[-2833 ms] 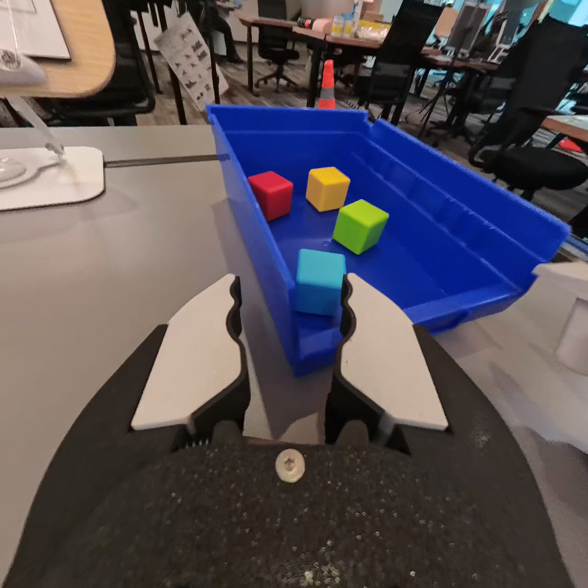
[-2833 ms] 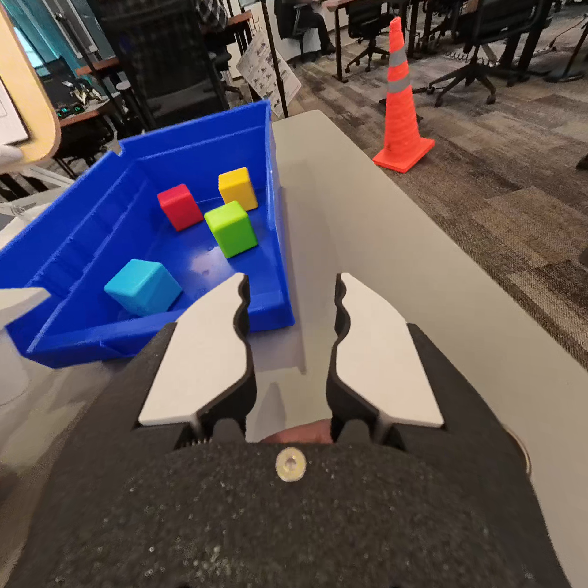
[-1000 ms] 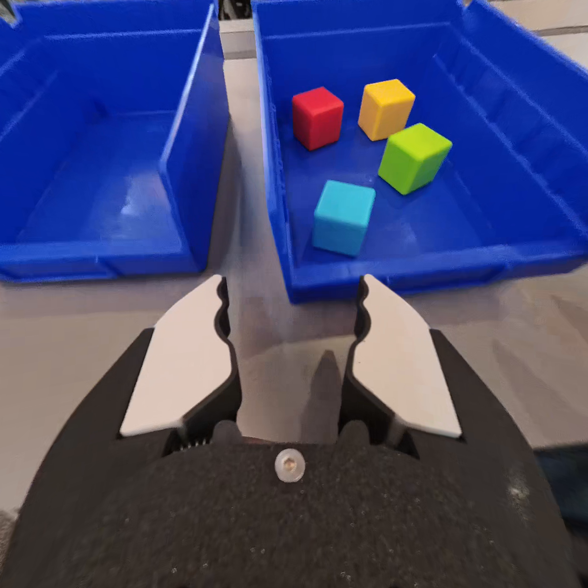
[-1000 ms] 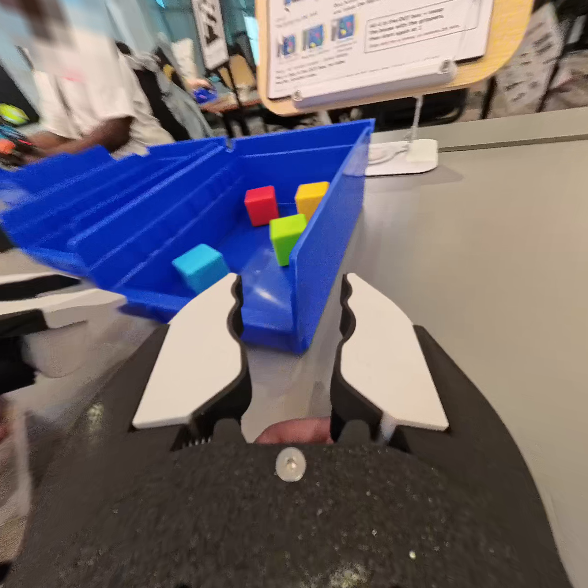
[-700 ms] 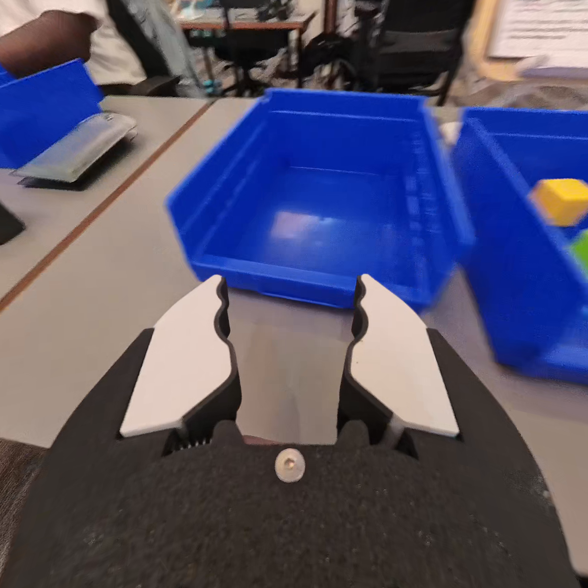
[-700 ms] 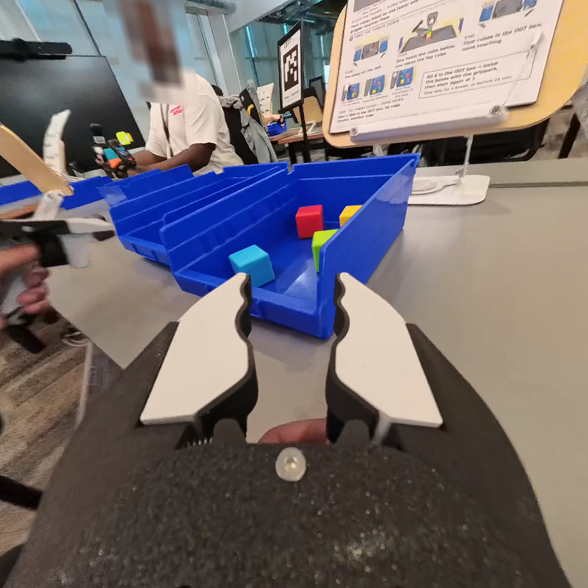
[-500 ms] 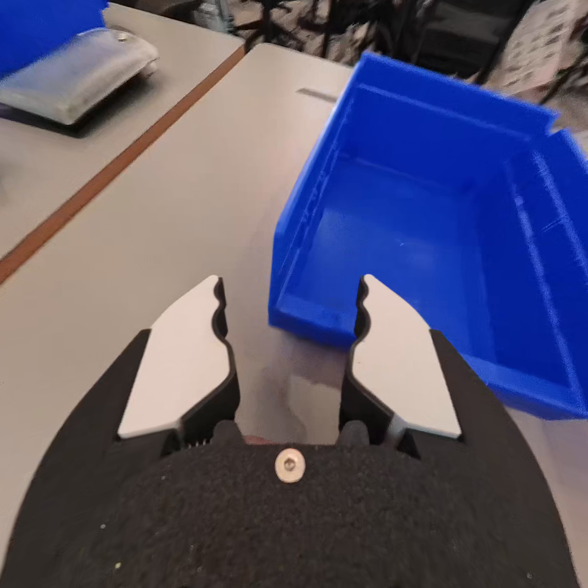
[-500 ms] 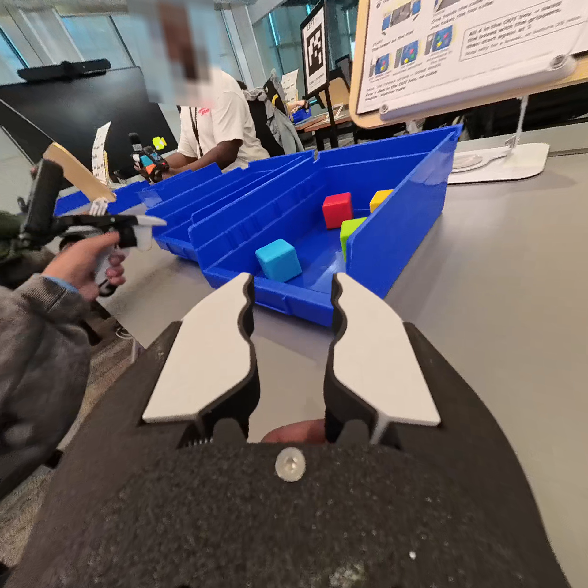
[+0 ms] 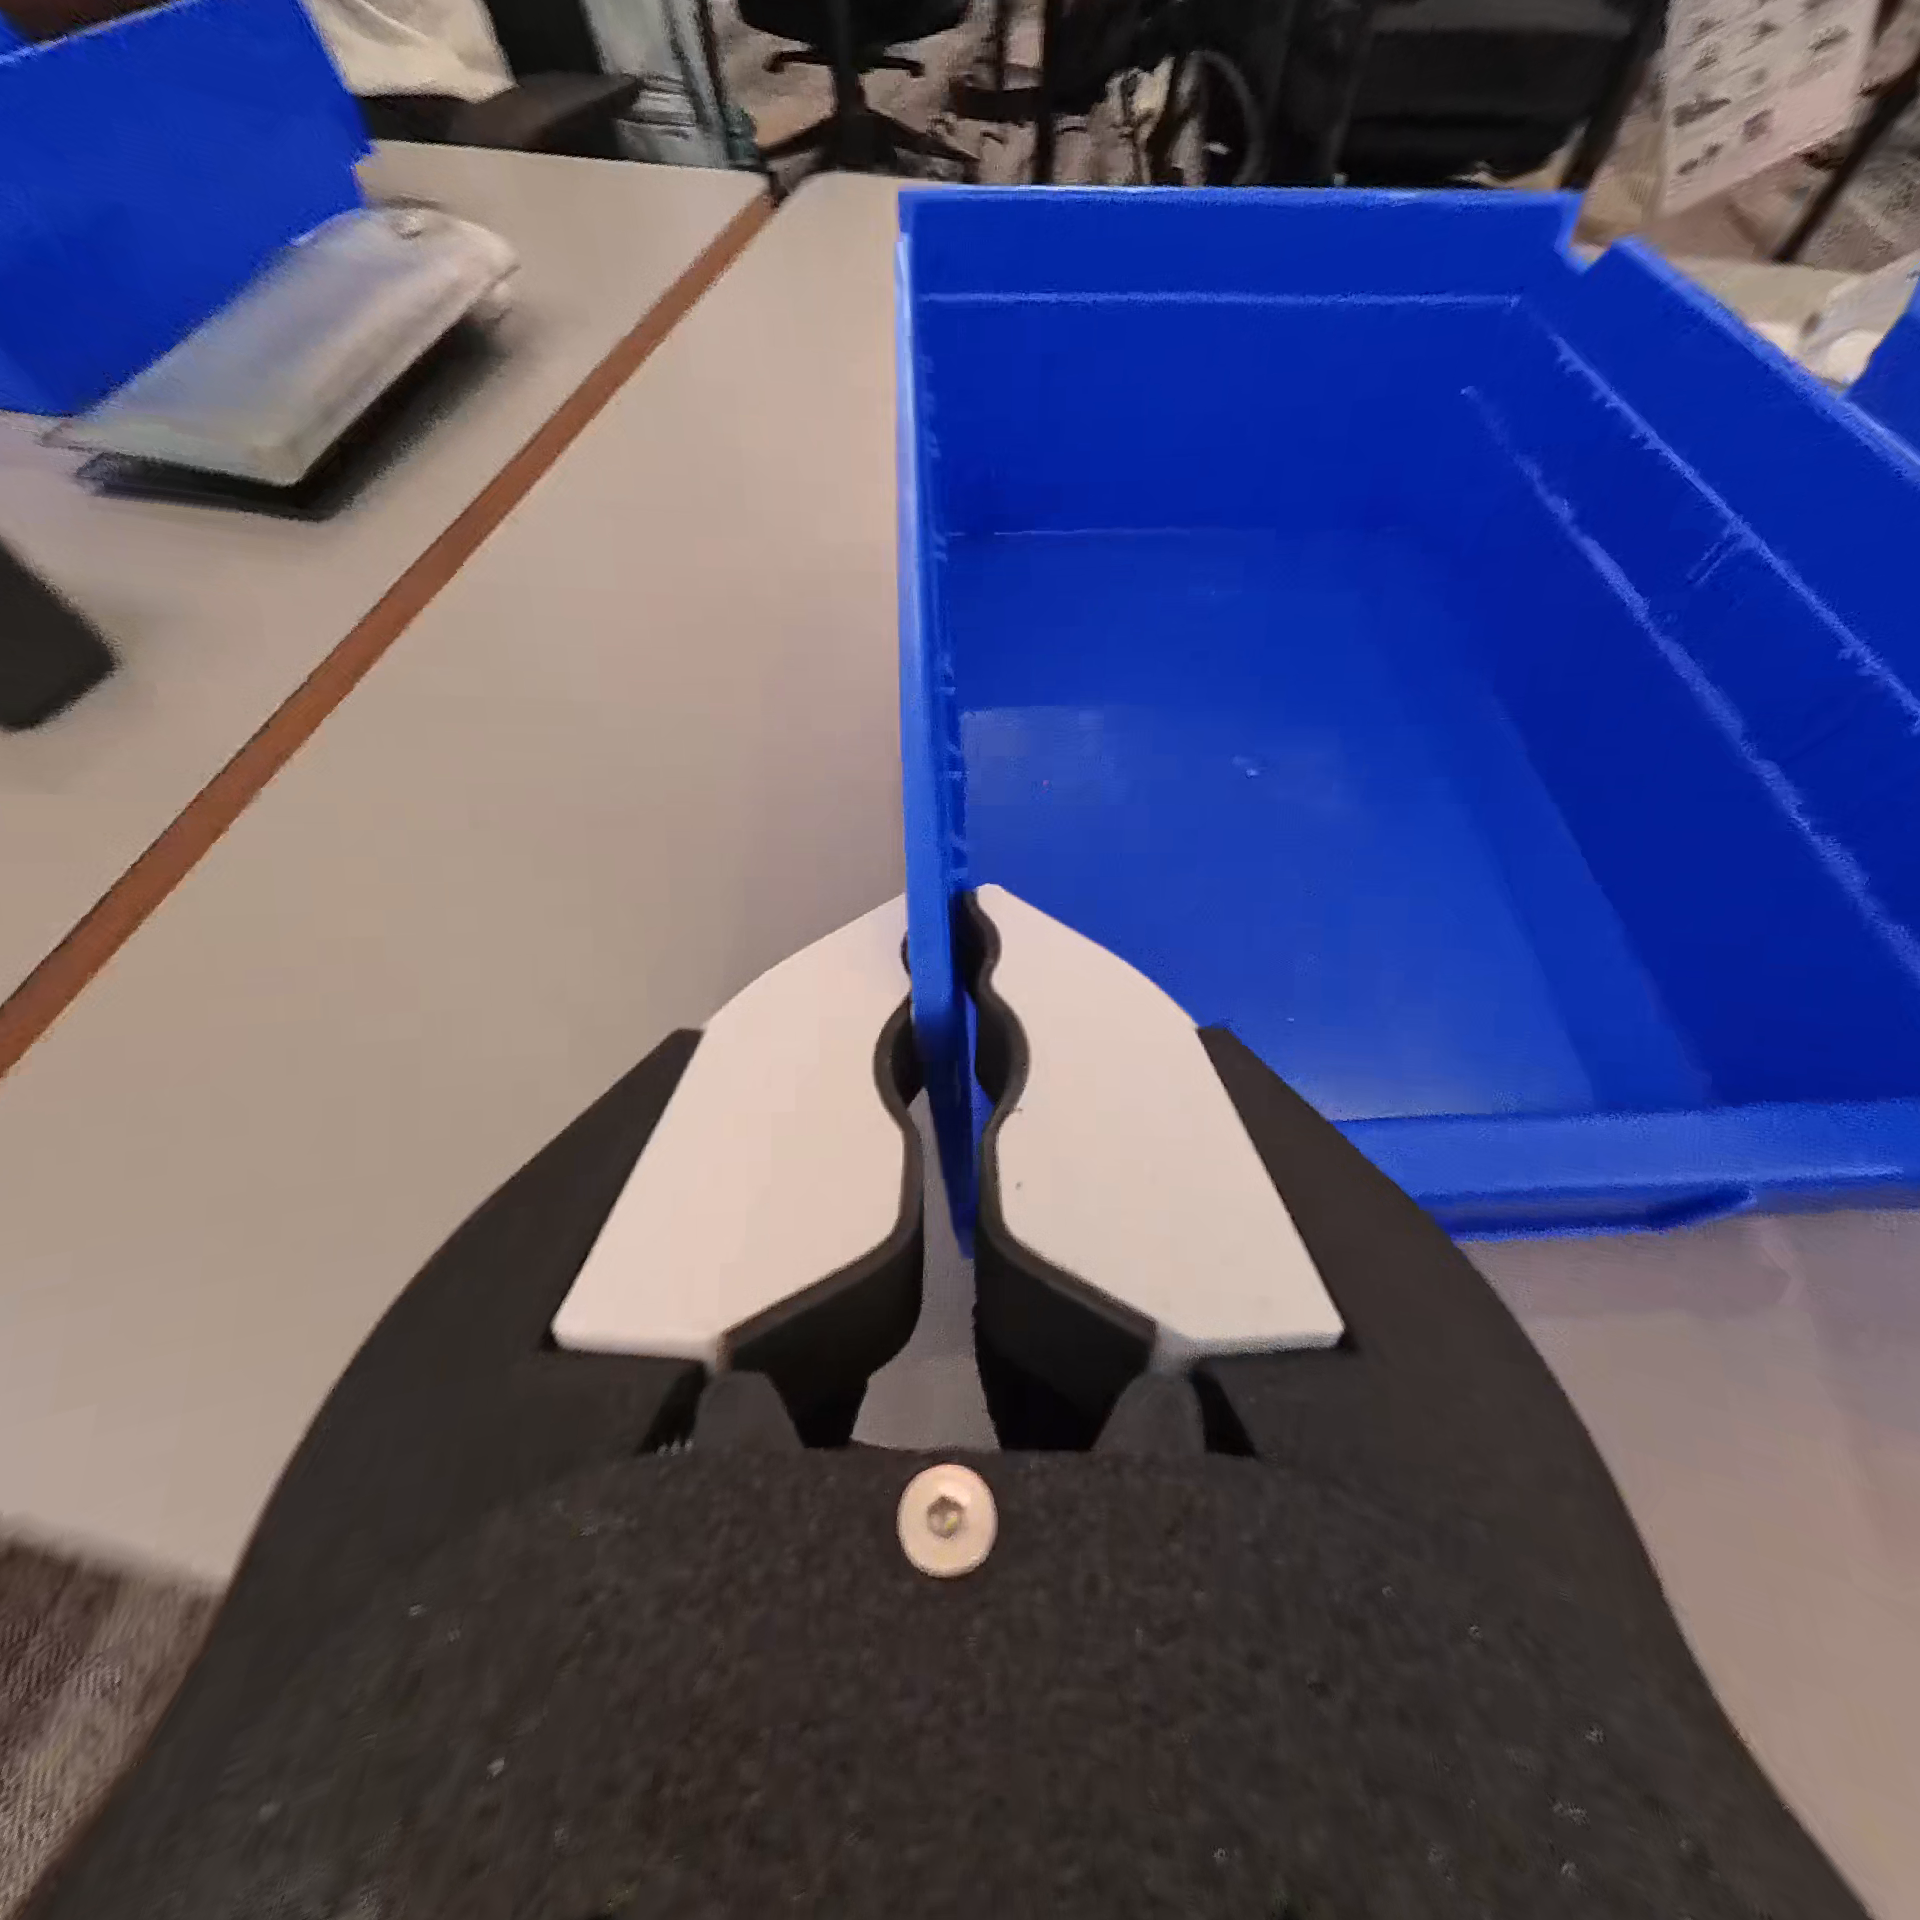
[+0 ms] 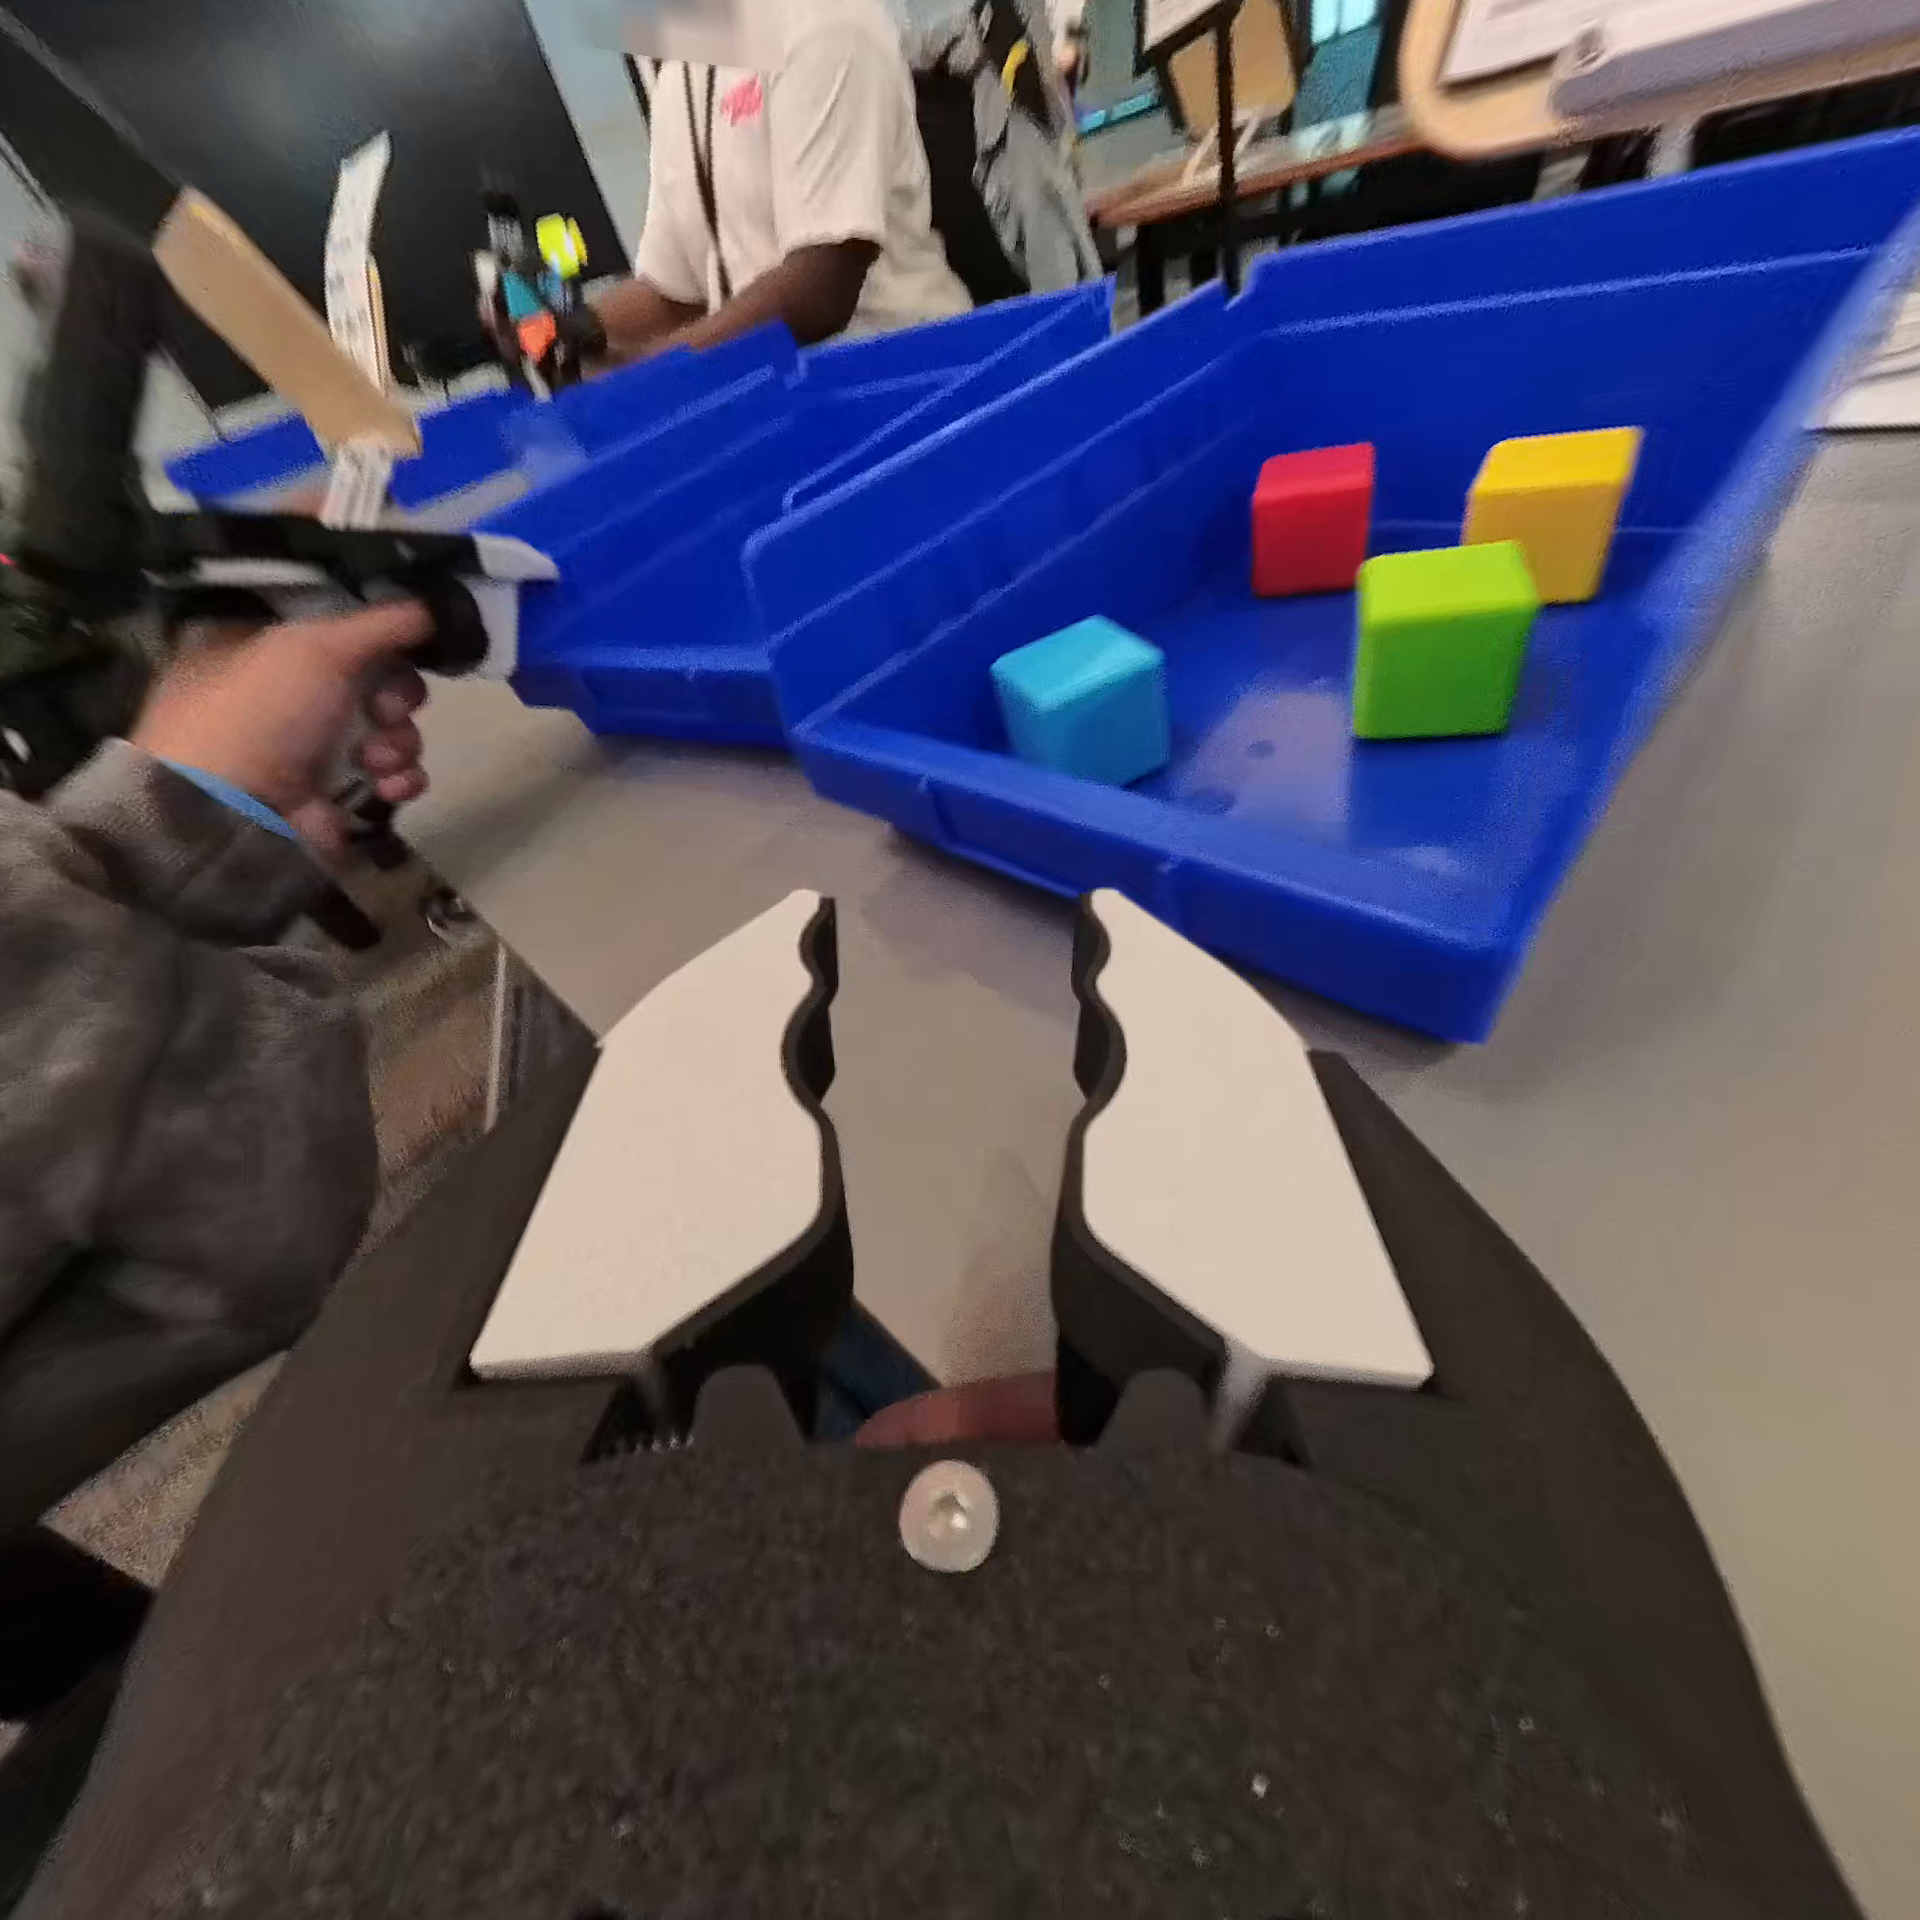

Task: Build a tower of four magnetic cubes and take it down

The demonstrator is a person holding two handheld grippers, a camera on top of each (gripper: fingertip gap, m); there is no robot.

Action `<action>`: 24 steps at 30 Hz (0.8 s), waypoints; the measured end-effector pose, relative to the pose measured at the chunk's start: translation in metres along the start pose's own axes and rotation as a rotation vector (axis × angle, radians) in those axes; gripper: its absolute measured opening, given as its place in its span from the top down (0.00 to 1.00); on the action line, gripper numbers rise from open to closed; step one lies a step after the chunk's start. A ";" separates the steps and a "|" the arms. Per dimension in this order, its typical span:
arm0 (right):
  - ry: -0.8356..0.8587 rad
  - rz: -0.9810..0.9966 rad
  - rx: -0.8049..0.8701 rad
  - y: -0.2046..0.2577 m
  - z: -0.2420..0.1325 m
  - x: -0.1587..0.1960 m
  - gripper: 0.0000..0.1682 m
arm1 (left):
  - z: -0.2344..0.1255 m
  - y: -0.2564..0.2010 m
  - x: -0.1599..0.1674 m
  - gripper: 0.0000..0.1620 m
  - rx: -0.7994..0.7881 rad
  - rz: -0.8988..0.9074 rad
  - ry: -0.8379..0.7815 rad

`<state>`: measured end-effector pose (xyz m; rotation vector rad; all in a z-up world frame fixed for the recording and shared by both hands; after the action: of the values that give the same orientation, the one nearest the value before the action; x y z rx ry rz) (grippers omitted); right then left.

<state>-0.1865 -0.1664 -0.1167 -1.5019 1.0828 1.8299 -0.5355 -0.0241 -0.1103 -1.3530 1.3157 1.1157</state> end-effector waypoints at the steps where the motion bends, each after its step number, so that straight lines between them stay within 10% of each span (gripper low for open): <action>1: 0.031 -0.039 -0.004 0.008 0.005 0.006 0.74 | -0.014 0.002 0.002 0.98 -0.028 -0.014 -0.009; 11: 0.013 -0.106 -0.009 0.111 0.090 0.025 0.71 | -0.118 0.015 0.020 0.98 -0.124 -0.128 -0.076; 17: 0.009 -0.138 0.136 0.111 0.123 0.036 0.95 | -0.130 0.014 0.022 0.98 -0.103 -0.133 -0.088; 24: -0.061 -0.149 0.202 0.109 0.124 0.023 0.98 | -0.151 0.004 0.000 0.98 -0.146 -0.017 -0.191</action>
<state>-0.3465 -0.1229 -0.1048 -1.3621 1.0625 1.6043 -0.5385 -0.1729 -0.0839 -1.3230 1.0998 1.3158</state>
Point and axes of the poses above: each gripper's, where its closed fingertips meet, z out along the fingers, x out of its underside, y = z × x across the jaws, the point moved 2 cm from there along -z, back along the fingers, and after that the axes turned 15 degrees about -y, right-handed, at the moved point
